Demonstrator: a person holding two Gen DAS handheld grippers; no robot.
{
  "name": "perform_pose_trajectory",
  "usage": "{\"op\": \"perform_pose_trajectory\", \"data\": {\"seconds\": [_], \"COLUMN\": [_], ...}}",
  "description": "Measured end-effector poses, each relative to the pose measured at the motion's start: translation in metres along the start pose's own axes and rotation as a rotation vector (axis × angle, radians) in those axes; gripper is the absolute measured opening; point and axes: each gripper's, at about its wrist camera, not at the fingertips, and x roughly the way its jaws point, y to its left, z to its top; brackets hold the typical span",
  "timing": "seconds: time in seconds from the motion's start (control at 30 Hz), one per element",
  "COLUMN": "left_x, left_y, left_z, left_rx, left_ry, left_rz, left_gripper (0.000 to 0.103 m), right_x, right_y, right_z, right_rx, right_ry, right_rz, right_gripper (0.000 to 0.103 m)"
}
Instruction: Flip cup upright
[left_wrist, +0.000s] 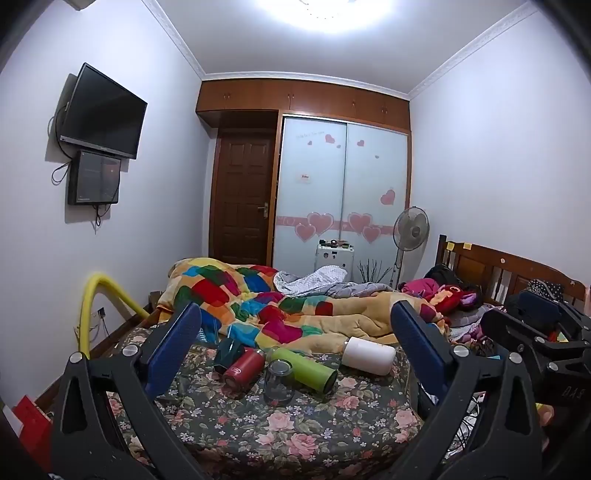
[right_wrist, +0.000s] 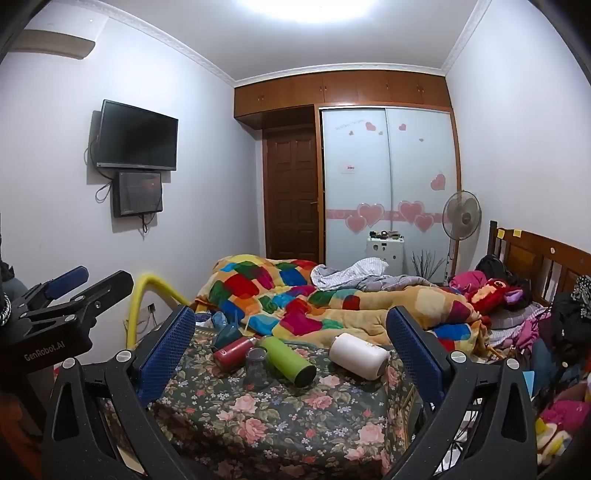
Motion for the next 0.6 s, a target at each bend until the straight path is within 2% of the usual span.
{"op": "perform_pose_trajectory", "data": {"seconds": [0.4, 0.6], "left_x": [0.011, -0.002], "left_y": [-0.003, -0.005], "left_z": [0.0, -0.001], "left_rx": [0.016, 0.026], "left_ry": [-0.008, -0.026], "left_rz": [0.011, 0.011], "left_gripper": [0.103, 0.103], "right_x": [0.0, 0.0], "right_y": [0.0, 0.001], "right_z": [0.0, 0.0], "right_rx": [-0.003, -0.006], "right_ry": [0.003, 0.004], "right_rz": [-0.001, -0.001], "right_gripper": [0.103, 0.103]}}
